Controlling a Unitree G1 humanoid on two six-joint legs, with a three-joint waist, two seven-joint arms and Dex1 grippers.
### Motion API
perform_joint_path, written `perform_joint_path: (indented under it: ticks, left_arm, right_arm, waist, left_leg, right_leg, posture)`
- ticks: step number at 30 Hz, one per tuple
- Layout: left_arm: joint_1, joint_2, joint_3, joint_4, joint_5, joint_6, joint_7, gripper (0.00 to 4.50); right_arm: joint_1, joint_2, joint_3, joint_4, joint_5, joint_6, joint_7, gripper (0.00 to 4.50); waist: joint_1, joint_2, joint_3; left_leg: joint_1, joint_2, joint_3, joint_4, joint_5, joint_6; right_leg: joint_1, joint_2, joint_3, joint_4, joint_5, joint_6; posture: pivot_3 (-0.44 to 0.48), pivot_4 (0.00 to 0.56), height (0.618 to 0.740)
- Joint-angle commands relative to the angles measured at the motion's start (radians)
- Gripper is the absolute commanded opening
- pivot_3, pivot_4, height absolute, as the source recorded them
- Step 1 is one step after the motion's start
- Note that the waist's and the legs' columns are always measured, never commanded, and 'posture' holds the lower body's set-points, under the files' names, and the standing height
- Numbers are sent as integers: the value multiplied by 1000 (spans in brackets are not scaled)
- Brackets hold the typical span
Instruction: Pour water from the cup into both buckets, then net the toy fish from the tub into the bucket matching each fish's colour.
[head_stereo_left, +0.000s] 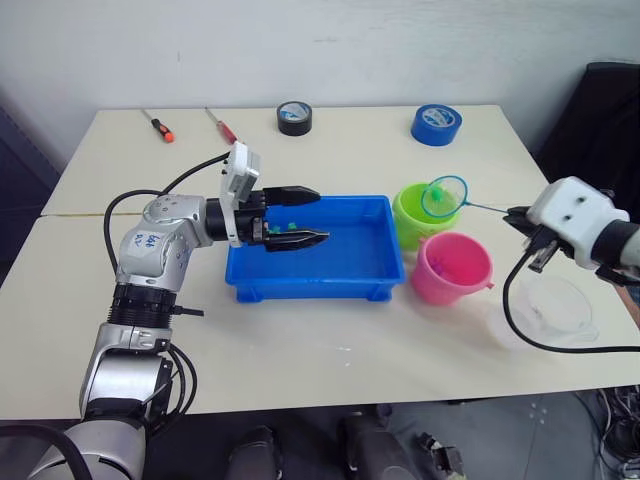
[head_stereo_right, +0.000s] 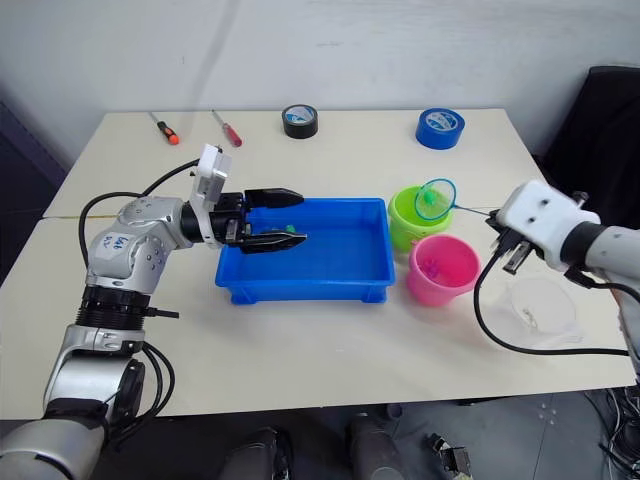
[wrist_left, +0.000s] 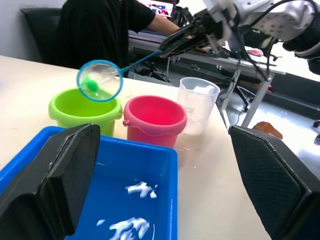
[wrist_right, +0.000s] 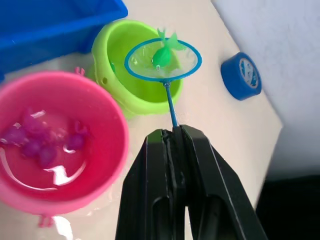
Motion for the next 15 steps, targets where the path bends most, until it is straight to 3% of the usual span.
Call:
perform_joint_path:
  ticks: [1,4,8,11,15]
  left_arm:
    - [-2,12,15,-19,-2,-25,-5,4483]
    - [3,18,21,-22,-1,-27,3,4483]
    - [10,21,27,-25,-2,-31,16,4483]
    - [22,33,26,-9,16,-50,23,4483]
    - [41,78,37,50,53,-80,39,4483]
  right_arm:
    - [-45,-68,66,90,-197,-295,-76,0]
    - [-103,-158,149,181,-455,-564,-245,0]
    - [-159,-169,169,241,-546,-674,-338,0]
    - [-162,-105,123,243,-404,-599,-277,0]
    - [-178,30,49,114,-65,-302,-112,0]
  waist:
    - [1,0,0]
    - [0,2,1]
    - [0,2,1]
    - [-1,2,1]
    - [-3,2,1]
  left_leg:
    - [0,0,0,0,0,0]
    - [0,0,1,1,0,0]
    - [0,0,2,0,0,0]
    - [1,0,2,1,0,0]
    - [3,1,4,1,0,-1]
  right_leg:
    - [0,0,0,0,0,0]
    - [-1,-1,1,0,0,0]
    - [-1,-1,2,1,0,0]
    - [0,0,1,2,0,0]
    - [0,1,3,4,0,0]
  posture:
    - [0,150,740]
    - [0,150,740]
    - [0,150,740]
    - [0,150,740]
    - [0,150,740]
